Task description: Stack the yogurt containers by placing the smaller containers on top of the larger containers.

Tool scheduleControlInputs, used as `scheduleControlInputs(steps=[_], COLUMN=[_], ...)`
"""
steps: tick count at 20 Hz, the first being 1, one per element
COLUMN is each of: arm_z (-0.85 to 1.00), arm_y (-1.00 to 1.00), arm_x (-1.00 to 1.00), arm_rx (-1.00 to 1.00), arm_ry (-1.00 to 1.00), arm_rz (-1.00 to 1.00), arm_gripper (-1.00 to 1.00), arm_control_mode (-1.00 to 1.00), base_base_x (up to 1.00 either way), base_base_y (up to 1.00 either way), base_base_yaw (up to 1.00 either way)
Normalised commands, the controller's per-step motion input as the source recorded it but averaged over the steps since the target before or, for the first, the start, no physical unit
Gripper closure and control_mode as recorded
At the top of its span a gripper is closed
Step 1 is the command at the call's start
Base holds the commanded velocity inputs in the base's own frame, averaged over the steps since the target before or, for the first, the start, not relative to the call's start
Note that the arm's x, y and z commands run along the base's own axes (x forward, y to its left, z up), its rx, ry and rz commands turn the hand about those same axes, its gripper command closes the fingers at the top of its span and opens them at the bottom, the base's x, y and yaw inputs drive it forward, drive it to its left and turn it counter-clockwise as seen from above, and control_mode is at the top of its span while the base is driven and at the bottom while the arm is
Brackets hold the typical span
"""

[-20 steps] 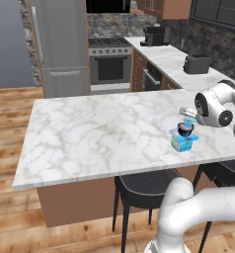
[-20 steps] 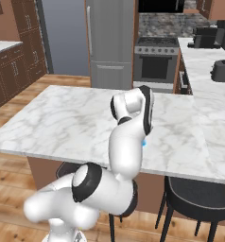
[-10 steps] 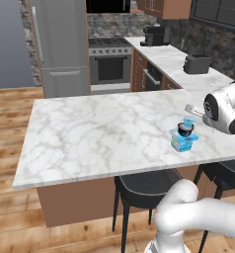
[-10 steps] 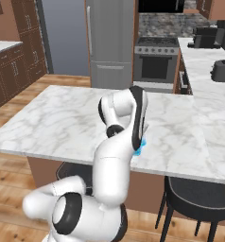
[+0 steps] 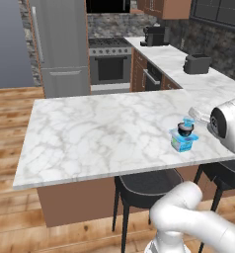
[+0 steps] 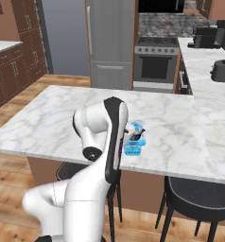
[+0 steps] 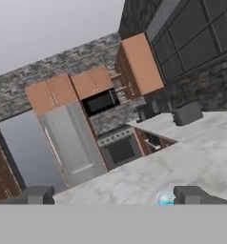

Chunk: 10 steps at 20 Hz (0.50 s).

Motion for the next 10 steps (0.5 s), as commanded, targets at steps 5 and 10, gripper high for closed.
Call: scheduleControlInputs(steps=[5, 10], arm_z=[0.86, 0.83], arm_y=[0.33, 0.59], arm_x=[-0.82, -0.76], arm_rx=[0.0, 0.0], arm_ry=[0.15, 0.22], arm_rz=[0.0, 0.0], arm_gripper=[-1.0, -1.0], arm_control_mode=[-1.0, -1.0], base_base_x=[0.0, 0.0], base_base_y=[0.0, 0.0], base_base_yaw=[0.0, 0.0])
